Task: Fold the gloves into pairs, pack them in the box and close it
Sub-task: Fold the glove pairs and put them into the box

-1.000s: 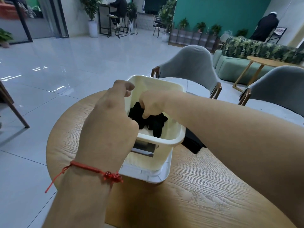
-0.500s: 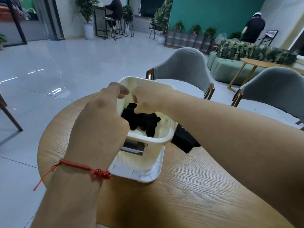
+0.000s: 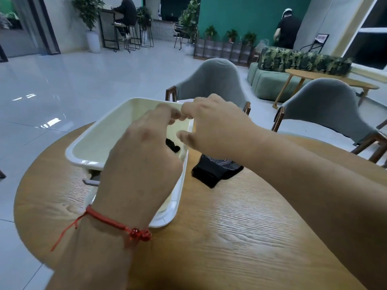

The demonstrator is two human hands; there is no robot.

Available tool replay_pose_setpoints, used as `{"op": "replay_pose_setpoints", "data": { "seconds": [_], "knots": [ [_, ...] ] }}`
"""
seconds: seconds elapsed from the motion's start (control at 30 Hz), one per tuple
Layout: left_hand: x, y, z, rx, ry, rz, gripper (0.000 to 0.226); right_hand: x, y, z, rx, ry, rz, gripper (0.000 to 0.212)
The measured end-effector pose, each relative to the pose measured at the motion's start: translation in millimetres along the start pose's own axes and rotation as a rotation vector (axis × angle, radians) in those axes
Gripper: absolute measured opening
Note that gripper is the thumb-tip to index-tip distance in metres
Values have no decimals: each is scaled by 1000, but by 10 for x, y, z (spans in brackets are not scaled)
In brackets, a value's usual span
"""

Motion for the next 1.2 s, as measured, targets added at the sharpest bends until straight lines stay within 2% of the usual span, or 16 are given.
{"op": "replay_pose_setpoints", "data": {
  "seconds": [0.27, 0.4, 0.6, 0.7, 0.8, 0.93, 1.03, 1.2],
  "knots": [
    [470, -81, 381, 74, -4, -118, 62, -41, -799, 637, 186, 131, 121, 41],
    [780, -117, 434, 65, -17, -201, 72, 138, -1110, 898, 254, 206, 162, 34],
    [1262, -168, 317, 36, 105, -323, 52, 446, -1402, 1335, 363, 257, 161, 29],
    [1499, -212, 163, 17, 188, -376, 36, 609, -1569, 1566, 441, 283, 171, 28],
    [1707, -256, 54, 31, 278, -412, 31, 809, -1740, 1778, 526, 277, 104, 31],
    [1975, -332, -98, 66, 320, -489, 29, 958, -1838, 1972, 535, 213, 19, 33],
    [2081, -385, -208, 73, 374, -544, 33, 1050, -1893, 2092, 551, 168, -4, 33],
    [2117, -419, -279, 53, 378, -531, 43, 1261, -1982, 2087, 533, 153, -78, 35]
  ]
}}
Point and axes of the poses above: each hand's wrist, its own y-axis towards the middle knuckle, its own x-axis out of the palm, z = x × y, the point moved 5 cm from there along y, towards the middle knuckle, and after that the axes turned 2 degrees about z, right-handed, at the moved point
